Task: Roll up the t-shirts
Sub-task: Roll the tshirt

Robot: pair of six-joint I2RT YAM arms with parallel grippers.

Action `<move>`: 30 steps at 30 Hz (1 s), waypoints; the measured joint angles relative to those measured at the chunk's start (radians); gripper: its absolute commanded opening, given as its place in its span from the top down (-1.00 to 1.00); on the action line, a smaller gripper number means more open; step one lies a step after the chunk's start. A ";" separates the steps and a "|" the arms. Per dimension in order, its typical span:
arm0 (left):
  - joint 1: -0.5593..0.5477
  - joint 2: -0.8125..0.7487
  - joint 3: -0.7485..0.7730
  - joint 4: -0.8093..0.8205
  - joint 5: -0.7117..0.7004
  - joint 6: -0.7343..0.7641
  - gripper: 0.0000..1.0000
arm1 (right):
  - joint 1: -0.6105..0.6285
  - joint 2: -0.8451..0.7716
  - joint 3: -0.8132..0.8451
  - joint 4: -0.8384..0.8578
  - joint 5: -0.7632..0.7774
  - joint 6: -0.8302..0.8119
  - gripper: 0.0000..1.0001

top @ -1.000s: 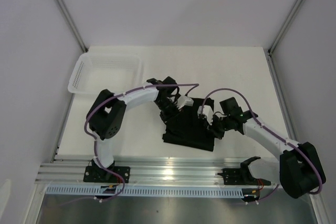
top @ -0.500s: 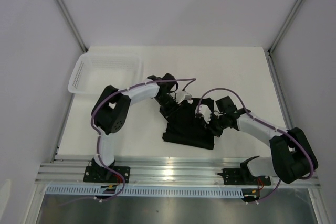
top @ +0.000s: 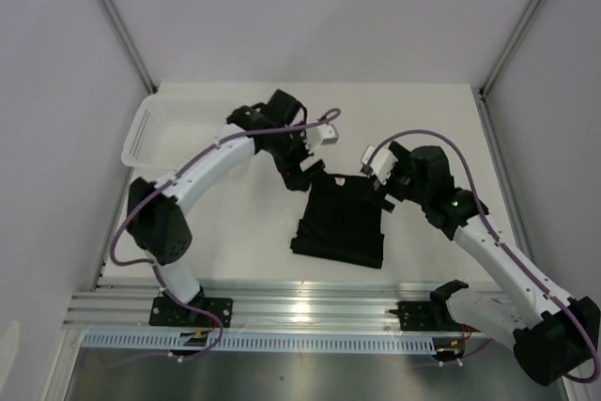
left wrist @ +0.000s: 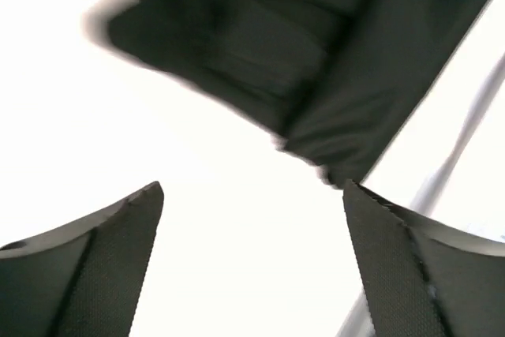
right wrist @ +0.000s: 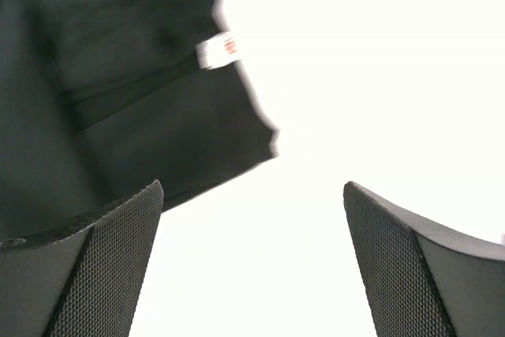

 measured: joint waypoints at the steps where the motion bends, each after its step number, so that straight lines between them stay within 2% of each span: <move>1: 0.003 -0.036 0.025 -0.001 -0.027 0.017 -0.99 | 0.000 -0.018 0.019 0.015 0.026 -0.011 -0.99; 4: 0.013 -0.172 0.121 0.034 -0.152 0.098 -0.99 | -0.016 -0.019 0.079 0.077 0.108 -0.008 -0.99; 8: 0.025 -0.344 0.144 0.217 -0.337 0.110 -0.99 | -0.120 0.087 0.255 0.077 0.142 0.113 -0.99; 9: 0.036 -0.371 0.155 0.248 -0.346 0.095 -0.99 | -0.151 0.128 0.316 0.071 0.115 0.150 -0.99; 12: 0.076 -0.403 0.197 0.264 -0.249 0.056 -0.99 | -0.207 0.187 0.412 0.072 0.049 0.250 -0.93; 14: 0.076 -0.425 0.158 0.262 -0.182 0.059 -0.99 | -0.190 0.166 0.393 0.068 0.020 0.282 -0.76; 16: 0.039 -0.476 -0.005 0.298 -0.148 0.094 -0.99 | -0.114 0.097 0.298 0.068 0.043 0.283 -0.78; 18: -0.018 -0.533 -0.249 0.322 -0.147 0.159 -0.99 | 0.004 0.005 0.169 0.022 0.069 0.256 -0.79; 21: -0.108 -0.537 -0.585 0.359 -0.165 0.248 -0.99 | 0.134 -0.099 0.009 -0.091 0.055 0.223 -0.77; 23: -0.165 -0.529 -0.744 0.377 -0.179 0.280 -0.99 | 0.185 -0.126 -0.075 -0.150 0.058 0.223 -0.77; 26: -0.271 -0.525 -0.853 0.405 -0.199 0.296 -0.97 | 0.275 -0.147 -0.190 -0.201 0.087 0.221 -0.76; 30: -0.389 -0.500 -0.868 0.539 -0.205 0.295 -0.91 | 0.318 -0.129 -0.272 -0.228 0.098 0.185 -0.72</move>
